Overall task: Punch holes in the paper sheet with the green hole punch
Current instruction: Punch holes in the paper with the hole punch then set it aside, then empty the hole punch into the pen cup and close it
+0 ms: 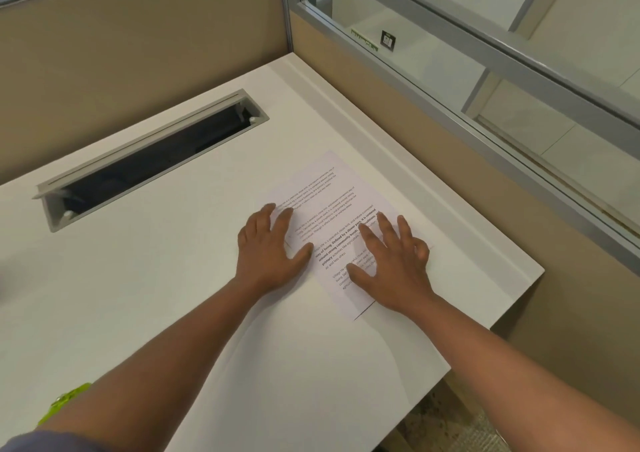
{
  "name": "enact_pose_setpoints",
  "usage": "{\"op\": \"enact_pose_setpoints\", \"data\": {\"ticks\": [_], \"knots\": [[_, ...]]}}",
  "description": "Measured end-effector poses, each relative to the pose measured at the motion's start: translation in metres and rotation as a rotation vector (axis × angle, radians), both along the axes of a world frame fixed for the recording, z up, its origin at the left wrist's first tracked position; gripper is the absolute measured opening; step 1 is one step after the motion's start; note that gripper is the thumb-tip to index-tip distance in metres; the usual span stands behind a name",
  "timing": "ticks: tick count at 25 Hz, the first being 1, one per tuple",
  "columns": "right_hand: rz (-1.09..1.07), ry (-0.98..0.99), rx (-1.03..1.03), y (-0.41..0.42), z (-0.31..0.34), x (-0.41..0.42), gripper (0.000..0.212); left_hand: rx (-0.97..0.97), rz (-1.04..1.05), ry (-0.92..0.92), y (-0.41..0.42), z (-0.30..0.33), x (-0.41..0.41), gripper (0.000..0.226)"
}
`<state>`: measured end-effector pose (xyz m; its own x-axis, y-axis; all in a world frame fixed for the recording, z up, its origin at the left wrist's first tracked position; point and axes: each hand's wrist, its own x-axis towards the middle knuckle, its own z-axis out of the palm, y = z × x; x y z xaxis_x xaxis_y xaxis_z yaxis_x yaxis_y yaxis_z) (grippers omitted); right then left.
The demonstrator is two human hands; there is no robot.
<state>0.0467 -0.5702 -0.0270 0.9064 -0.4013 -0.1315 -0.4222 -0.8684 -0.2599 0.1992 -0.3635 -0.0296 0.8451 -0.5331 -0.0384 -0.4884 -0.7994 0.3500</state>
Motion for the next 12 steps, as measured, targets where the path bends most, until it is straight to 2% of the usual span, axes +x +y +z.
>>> {"op": "enact_pose_setpoints", "data": {"ticks": [7, 12], "knots": [[-0.050, 0.125, -0.012, 0.006, 0.006, 0.006, 0.095, 0.101, -0.040, 0.026, 0.001, -0.003, -0.003, 0.085], [0.048, 0.033, -0.004, 0.043, 0.020, 0.012, 0.094, 0.089, -0.024, 0.038, 0.029, 0.014, -0.008, 0.084]]}}
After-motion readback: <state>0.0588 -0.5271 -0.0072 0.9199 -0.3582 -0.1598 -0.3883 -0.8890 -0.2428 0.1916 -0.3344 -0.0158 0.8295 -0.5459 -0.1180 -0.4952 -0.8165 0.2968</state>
